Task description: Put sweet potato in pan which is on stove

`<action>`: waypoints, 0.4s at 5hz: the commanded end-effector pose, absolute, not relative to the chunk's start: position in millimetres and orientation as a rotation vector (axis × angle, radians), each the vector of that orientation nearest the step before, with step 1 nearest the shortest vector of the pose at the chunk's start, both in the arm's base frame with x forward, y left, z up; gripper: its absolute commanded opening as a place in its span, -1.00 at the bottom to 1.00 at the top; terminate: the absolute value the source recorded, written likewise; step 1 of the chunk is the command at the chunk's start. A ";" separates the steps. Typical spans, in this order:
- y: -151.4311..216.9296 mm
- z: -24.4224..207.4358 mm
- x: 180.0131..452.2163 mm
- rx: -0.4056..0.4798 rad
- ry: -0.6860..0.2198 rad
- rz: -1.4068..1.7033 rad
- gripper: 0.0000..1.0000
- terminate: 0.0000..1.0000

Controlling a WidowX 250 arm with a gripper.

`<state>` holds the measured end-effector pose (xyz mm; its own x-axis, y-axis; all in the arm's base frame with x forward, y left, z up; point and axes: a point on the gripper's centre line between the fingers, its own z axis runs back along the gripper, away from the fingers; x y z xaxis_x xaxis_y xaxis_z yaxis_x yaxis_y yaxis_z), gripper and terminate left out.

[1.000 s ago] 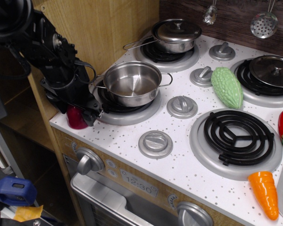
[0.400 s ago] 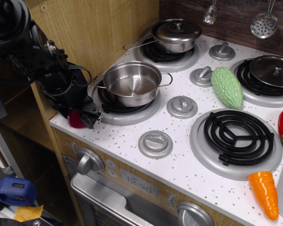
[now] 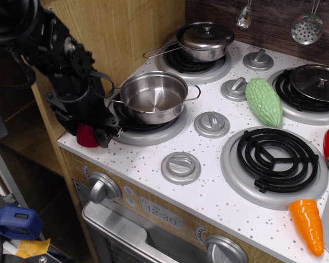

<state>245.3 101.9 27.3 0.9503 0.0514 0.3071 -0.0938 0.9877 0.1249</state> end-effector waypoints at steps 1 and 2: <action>91.2 59.9 262.2 0.154 -0.390 0.055 -1.00 -1.00; 82.1 74.5 280.9 0.149 -0.450 -0.036 -1.00 -1.00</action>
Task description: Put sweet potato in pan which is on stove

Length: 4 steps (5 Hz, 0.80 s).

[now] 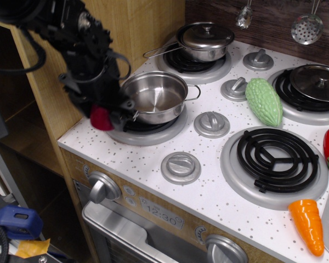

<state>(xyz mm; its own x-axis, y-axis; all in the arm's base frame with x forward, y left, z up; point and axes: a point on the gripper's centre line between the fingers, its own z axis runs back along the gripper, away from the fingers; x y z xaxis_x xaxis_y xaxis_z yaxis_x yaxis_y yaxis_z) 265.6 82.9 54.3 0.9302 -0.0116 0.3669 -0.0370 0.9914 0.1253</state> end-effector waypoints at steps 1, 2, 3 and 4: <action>79.1 81.5 295.4 0.137 -0.479 -0.120 -1.00 -1.00; 78.6 78.8 306.7 0.113 -0.518 -0.177 -1.00 -1.00; 77.2 78.0 317.0 0.116 -0.547 -0.225 -1.00 -1.00; 73.9 69.0 331.4 0.086 -0.576 -0.260 1.00 -1.00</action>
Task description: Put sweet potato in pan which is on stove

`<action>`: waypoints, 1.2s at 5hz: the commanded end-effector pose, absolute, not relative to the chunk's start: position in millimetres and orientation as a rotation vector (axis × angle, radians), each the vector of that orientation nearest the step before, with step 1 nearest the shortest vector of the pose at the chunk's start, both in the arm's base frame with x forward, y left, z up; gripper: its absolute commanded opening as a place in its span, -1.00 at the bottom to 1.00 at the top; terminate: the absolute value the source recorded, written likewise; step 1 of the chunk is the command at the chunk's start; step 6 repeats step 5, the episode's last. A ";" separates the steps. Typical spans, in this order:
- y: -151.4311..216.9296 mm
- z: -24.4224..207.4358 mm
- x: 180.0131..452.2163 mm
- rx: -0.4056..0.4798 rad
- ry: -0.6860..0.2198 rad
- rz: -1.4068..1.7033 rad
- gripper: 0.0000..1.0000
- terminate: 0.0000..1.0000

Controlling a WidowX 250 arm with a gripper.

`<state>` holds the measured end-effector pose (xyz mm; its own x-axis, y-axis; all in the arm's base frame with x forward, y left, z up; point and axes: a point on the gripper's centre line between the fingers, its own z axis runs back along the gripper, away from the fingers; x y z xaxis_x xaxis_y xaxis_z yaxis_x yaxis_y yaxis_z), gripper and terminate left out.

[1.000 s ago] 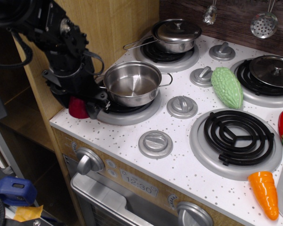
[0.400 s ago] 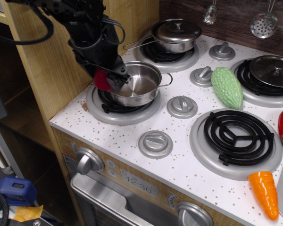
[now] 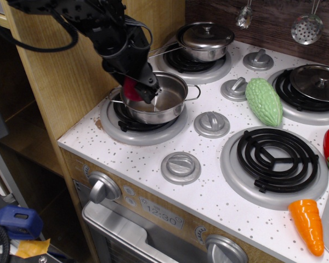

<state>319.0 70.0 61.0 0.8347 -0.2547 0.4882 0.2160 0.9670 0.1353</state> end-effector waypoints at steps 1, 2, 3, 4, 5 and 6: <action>73.5 69.5 336.1 0.072 -0.580 -0.272 1.00 -1.00; 71.1 69.1 337.1 0.072 -0.585 -0.294 1.00 -1.00; 71.1 69.1 337.1 0.072 -0.585 -0.294 1.00 -1.00; 71.1 69.1 337.1 0.072 -0.585 -0.294 1.00 -1.00; 71.1 69.1 337.1 0.072 -0.585 -0.294 1.00 1.00; 71.1 69.1 337.1 0.072 -0.585 -0.294 1.00 1.00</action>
